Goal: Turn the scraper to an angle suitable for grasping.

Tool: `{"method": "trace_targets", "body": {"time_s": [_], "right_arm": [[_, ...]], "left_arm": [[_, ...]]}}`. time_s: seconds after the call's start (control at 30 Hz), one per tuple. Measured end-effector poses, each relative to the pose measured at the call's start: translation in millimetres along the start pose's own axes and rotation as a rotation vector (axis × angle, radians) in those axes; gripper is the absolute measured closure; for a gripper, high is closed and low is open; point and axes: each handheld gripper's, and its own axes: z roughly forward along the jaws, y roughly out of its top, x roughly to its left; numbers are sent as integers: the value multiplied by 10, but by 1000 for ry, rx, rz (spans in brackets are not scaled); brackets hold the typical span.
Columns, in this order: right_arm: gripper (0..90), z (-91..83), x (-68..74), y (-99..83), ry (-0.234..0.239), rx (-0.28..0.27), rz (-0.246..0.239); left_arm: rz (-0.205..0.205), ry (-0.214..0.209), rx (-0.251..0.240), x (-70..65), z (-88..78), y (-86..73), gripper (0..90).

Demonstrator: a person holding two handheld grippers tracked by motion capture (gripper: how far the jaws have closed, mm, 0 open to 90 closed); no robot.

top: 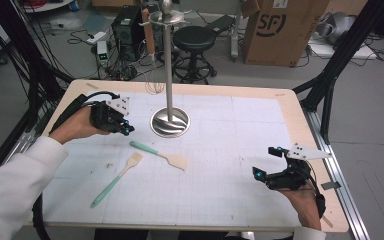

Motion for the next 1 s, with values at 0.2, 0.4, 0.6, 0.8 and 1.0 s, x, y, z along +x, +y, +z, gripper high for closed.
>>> {"method": "trace_targets", "body": {"time_s": [0.2,0.4,0.6,0.8,1.0], "right_arm": [[0,7,-7,-5,-2,2,-3],[0,4,-9,-11,-2,2,2],[0,3,-18,-21,-3,4,2],[0,3,-18,-25,-2,6,7],[0,11,-25,-27,-3,8,2]], "left_arm": [[-14,-19,27,76,101,-41,900],[-35,-27,49,177,152,-108,900],[-120,-29,69,243,254,-209,900],[-210,-28,76,251,390,-316,900],[-253,-34,109,280,485,-384,900]]}}
